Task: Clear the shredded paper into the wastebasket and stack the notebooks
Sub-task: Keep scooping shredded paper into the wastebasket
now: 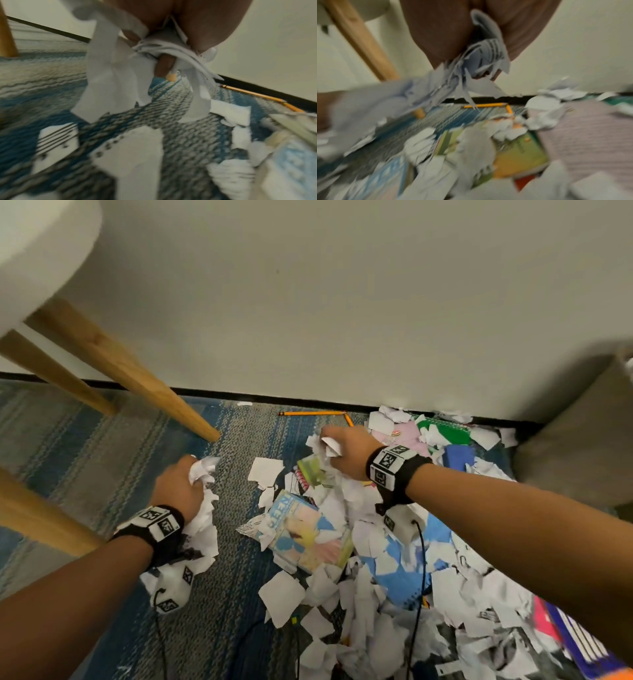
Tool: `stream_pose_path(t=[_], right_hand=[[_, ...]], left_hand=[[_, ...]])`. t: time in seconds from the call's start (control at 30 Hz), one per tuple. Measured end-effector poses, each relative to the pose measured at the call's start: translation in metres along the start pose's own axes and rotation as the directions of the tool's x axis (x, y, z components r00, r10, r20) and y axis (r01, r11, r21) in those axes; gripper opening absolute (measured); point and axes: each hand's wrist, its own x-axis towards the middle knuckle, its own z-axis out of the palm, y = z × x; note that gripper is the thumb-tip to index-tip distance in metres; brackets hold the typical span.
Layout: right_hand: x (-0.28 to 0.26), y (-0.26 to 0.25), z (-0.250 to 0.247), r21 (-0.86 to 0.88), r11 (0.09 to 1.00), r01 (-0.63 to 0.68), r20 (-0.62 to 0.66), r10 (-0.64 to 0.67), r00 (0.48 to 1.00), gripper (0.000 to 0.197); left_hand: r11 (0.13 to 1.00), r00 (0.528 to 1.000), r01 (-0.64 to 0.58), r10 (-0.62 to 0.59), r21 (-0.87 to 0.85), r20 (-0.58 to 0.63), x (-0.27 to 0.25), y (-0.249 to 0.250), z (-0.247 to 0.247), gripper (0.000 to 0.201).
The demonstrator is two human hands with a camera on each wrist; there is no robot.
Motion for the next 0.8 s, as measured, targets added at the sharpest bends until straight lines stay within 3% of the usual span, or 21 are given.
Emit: stream_pose_path(t=[0.17,0.3,0.47,0.63,0.73,0.8], right_hand=[[-0.029,0.041,-0.072,0.144,0.985,-0.096,-0.263,0.131,0.956,0.015],[-0.064,0.074,-0.141,0.255,0.955,-0.151,-0.488,0.262,0.832,0.011],[-0.112,0.102,-0.223,0.286,0.947,-0.144,-0.681,0.307,0.665,0.014],[-0.184,0.147,-0.277,0.314,0.918,-0.243,-0.814,0.392,0.428,0.012],[-0.222,0.179,-0.279,0.329,0.867,-0.373,-0.805,0.464,0.369,0.014],[-0.242,0.200,-0.270,0.313,0.824,-0.472,-0.776,0.509,0.373,0.016]], left_hand=[[0.988,0.990,-0.141,0.139,-0.063,-0.030,0.003,0.082,-0.008,0.010],[0.936,0.940,-0.336,0.328,-0.102,-0.090,0.014,0.188,-0.013,0.022],[0.818,0.838,-0.535,0.479,-0.214,-0.262,0.018,0.333,-0.035,0.025],[0.642,0.715,-0.697,0.584,-0.319,-0.385,-0.008,0.474,-0.044,0.019],[0.506,0.631,-0.775,0.641,-0.379,-0.437,-0.033,0.543,-0.033,0.020],[0.422,0.581,-0.809,0.677,-0.408,-0.452,-0.053,0.583,-0.018,0.021]])
